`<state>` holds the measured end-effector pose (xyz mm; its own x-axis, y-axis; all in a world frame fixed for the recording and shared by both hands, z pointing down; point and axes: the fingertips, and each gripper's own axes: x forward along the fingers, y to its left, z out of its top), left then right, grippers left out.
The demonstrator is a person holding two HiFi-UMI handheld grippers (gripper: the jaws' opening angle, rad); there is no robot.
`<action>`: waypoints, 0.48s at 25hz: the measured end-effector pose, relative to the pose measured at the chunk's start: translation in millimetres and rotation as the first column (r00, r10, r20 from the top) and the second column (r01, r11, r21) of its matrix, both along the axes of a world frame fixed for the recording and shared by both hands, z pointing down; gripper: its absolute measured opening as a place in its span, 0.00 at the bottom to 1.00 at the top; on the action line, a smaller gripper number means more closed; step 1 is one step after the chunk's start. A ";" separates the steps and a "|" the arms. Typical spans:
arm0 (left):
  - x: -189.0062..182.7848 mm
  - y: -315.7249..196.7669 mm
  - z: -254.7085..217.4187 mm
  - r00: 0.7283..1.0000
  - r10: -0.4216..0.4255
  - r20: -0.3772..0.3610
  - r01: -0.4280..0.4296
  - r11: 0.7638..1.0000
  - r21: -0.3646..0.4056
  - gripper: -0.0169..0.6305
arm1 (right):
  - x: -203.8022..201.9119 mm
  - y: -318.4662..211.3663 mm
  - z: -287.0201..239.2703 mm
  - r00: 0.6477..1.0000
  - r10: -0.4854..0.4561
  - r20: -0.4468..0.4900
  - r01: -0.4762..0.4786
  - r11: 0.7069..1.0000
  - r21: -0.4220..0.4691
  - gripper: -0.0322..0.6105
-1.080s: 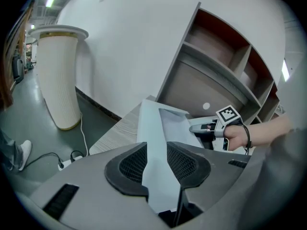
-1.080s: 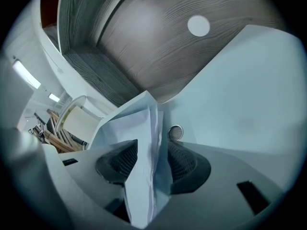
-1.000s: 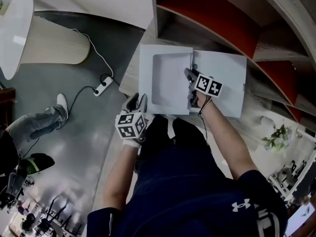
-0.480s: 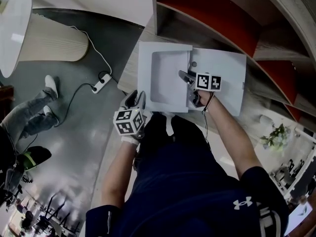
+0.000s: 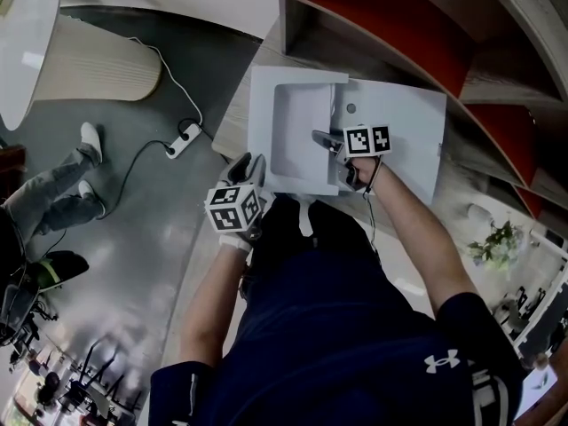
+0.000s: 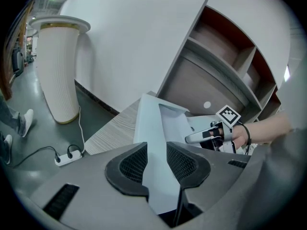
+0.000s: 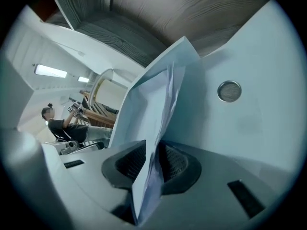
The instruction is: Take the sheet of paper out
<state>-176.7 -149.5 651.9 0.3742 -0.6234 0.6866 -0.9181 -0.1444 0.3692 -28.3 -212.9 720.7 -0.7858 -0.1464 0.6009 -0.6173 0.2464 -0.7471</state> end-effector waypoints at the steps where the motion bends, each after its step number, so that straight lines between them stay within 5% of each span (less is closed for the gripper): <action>1: 0.5 0.2 -0.2 1.000 0.002 0.000 -0.002 1.000 -0.001 0.23 | -2.0 1.8 -0.3 1.000 0.001 0.014 -0.001 1.000 -0.009 0.17; 12: -3.8 5.4 -4.3 1.000 0.010 0.027 -0.010 1.000 -0.010 0.22 | 4.4 -1.0 -1.3 0.999 0.033 0.026 -0.033 0.999 -0.007 0.08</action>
<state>-180.6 -144.1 647.7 0.3618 -0.6128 0.7026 -0.9262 -0.1503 0.3459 -23.9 -213.9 719.4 -0.7961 -0.1685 0.5812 -0.6052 0.2213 -0.7647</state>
